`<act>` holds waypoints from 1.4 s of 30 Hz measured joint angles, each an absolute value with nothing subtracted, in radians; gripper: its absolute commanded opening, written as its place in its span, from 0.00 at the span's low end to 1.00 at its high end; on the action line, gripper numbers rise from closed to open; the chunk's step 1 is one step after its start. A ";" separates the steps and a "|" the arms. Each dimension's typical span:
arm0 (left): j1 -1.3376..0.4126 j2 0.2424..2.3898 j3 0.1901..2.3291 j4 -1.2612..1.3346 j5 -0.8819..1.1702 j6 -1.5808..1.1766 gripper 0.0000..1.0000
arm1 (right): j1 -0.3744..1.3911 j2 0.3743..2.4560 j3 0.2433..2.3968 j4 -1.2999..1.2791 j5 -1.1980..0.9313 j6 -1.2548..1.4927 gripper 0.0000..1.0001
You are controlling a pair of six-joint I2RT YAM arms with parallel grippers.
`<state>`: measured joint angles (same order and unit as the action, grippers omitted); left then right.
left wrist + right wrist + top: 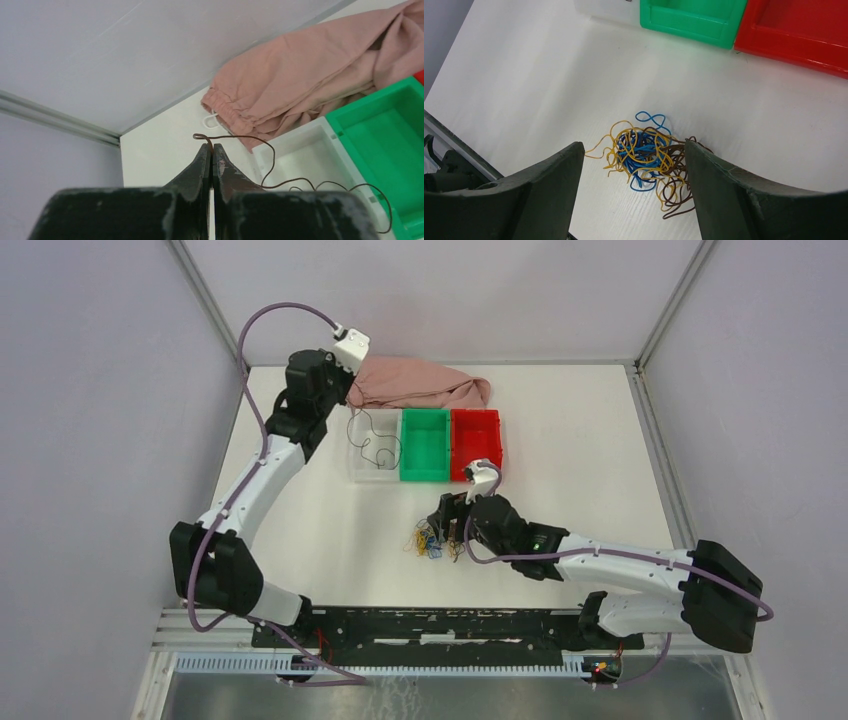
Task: Untangle the cables
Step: Place the cable in the bin.
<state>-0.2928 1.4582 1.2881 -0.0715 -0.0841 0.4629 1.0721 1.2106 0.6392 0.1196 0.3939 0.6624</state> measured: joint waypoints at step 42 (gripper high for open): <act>-0.336 1.513 1.089 0.048 -0.021 0.489 0.03 | 0.958 1.291 0.707 0.148 0.257 0.696 0.61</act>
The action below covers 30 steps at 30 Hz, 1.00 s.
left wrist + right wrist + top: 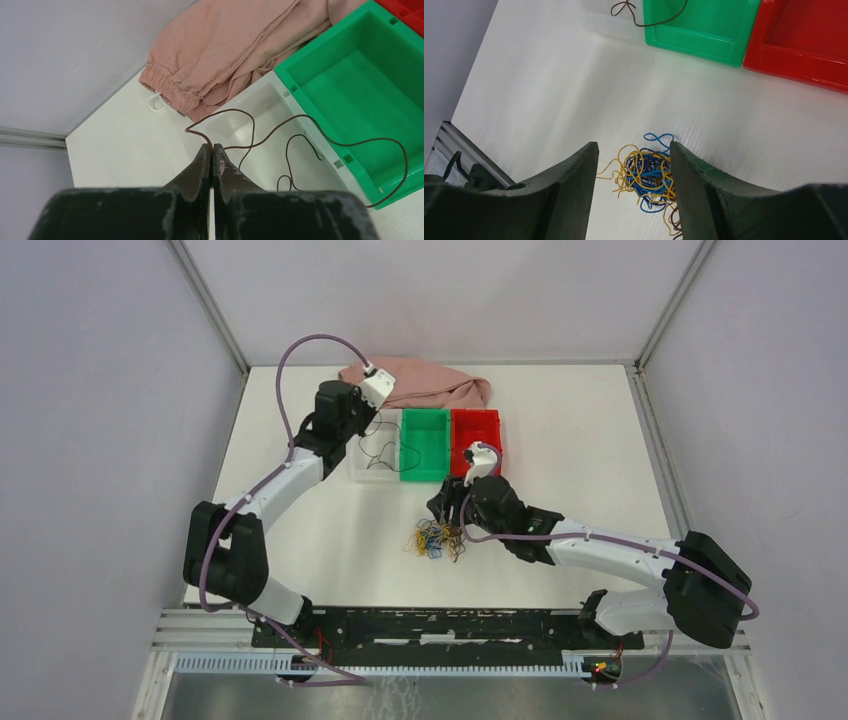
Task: Untangle the cables
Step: Place the cable in the bin.
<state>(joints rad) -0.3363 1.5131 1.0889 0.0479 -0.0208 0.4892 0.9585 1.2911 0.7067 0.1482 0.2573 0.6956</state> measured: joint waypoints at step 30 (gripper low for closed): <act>-0.190 1.455 1.037 0.097 -0.015 0.689 0.03 | 0.832 1.822 1.262 0.115 0.071 0.645 0.46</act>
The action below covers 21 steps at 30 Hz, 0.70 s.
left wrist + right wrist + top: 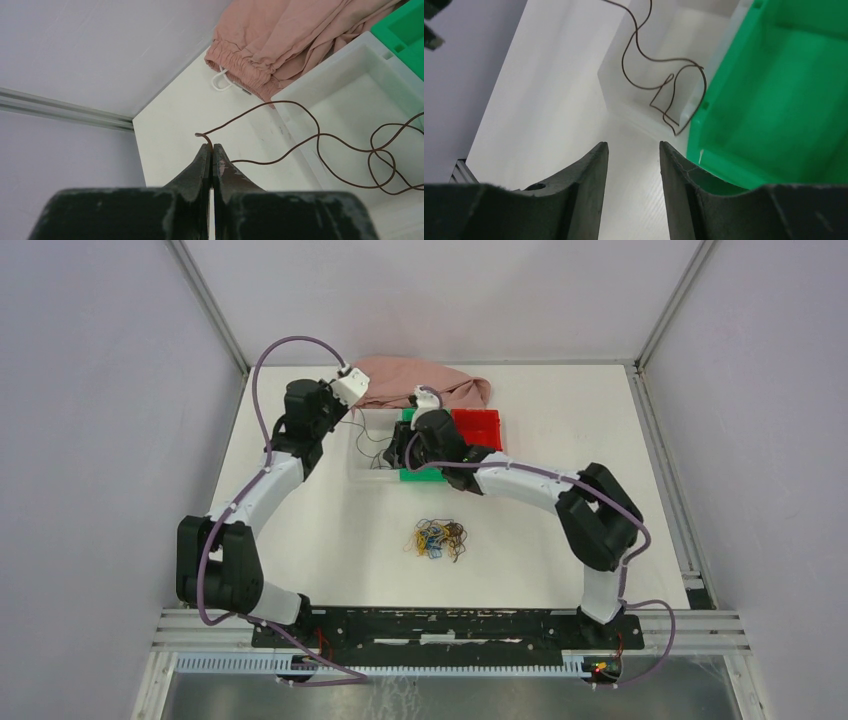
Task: Untangle the cables
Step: Place the cable in the bin.
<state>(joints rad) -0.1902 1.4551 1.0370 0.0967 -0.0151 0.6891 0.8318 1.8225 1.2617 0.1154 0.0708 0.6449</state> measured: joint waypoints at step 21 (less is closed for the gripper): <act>-0.192 1.426 1.080 -0.031 0.048 0.629 0.03 | 0.742 2.334 1.915 -0.118 -0.146 0.662 0.26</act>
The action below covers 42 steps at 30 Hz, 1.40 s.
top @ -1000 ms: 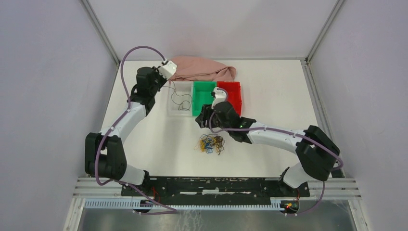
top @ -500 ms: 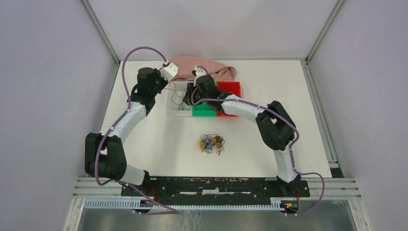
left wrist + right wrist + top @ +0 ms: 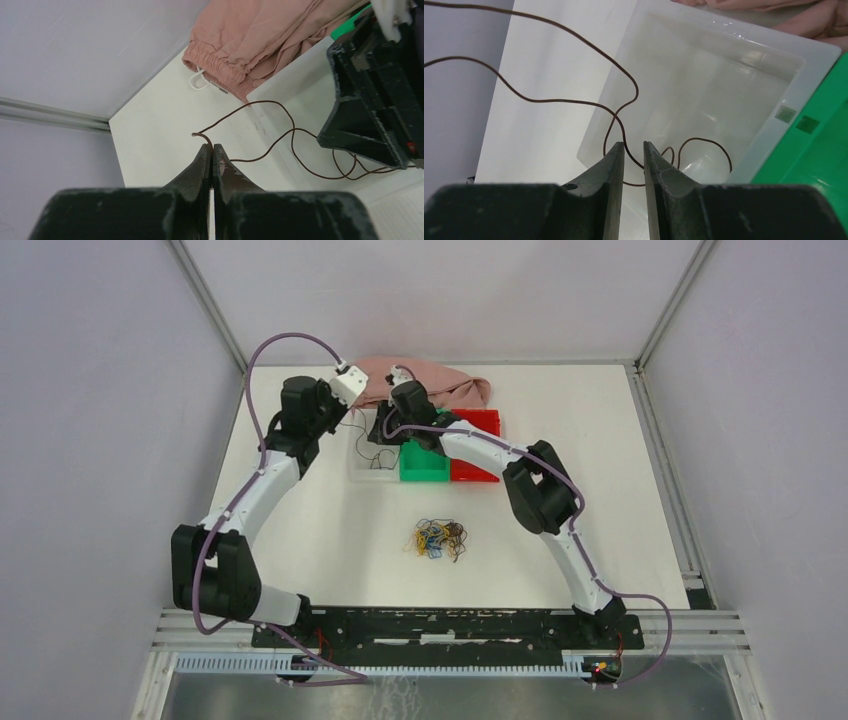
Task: Untangle the cables
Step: Place the cable in the bin.
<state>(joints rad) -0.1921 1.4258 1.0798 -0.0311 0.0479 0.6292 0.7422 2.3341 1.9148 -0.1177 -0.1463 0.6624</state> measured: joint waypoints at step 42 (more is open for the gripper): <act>-0.199 1.439 1.060 -0.115 0.264 0.186 0.03 | 0.772 1.975 1.604 -0.242 0.104 0.672 0.46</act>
